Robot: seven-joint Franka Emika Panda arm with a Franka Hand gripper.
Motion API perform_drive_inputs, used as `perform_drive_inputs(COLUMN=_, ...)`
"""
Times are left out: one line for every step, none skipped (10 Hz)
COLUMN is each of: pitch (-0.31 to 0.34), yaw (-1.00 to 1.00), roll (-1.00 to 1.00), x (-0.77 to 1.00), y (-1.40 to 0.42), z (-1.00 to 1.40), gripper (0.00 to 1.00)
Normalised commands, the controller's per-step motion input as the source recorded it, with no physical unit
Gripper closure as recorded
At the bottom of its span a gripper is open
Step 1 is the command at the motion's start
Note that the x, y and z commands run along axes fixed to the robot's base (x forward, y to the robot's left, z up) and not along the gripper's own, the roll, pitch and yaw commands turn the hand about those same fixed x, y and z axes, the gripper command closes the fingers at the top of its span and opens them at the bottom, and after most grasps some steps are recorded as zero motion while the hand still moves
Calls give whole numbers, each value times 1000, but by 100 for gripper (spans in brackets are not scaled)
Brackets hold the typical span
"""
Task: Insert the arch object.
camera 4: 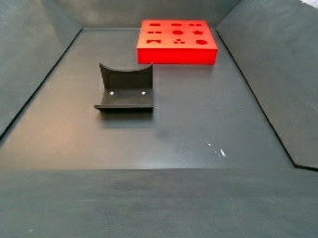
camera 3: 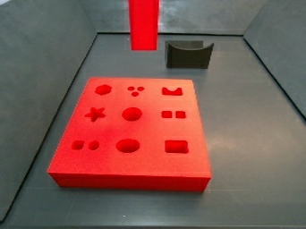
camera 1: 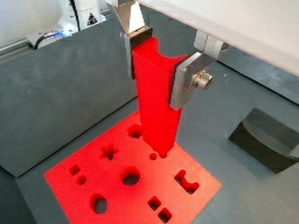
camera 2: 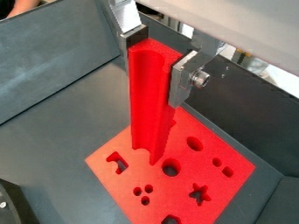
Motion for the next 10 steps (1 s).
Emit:
perform_drive_inputs(pitch=-24, yaw=54, roll=-6, x=523, y=197, z=-351, gripper=100)
perform_drive_inputs(pitch=-107, yaw=123, roll=-114, x=940, y=414, z=-406, gripper=100)
perform_drive_inputs(pitch=-137, yaw=129, roll=-126, x=909, y=411, z=-426, gripper=100)
perform_drive_inputs(pitch=-139, yaw=129, roll=-124, x=911, y=380, z=-409, gripper=100)
perform_drive_inputs(pitch=-147, yaw=129, roll=-113, x=891, y=260, z=-414, gripper=100)
perform_drive_inputs(pitch=-137, yaw=54, roll=-70, x=843, y=60, z=-446, gripper=100)
perform_drive_inputs(pitch=0, yaw=-9, roll=0, x=340, y=0, z=-189, gripper=100)
perform_drive_inputs(pitch=0, yaw=-440, roll=-16, x=351, y=0, z=-254, gripper=100)
perform_drive_inputs(pitch=0, yaw=-757, roll=-46, x=406, y=23, z=-274, gripper=100)
perform_drive_inputs(pitch=0, yaw=-777, roll=-96, x=389, y=23, z=-234, gripper=100)
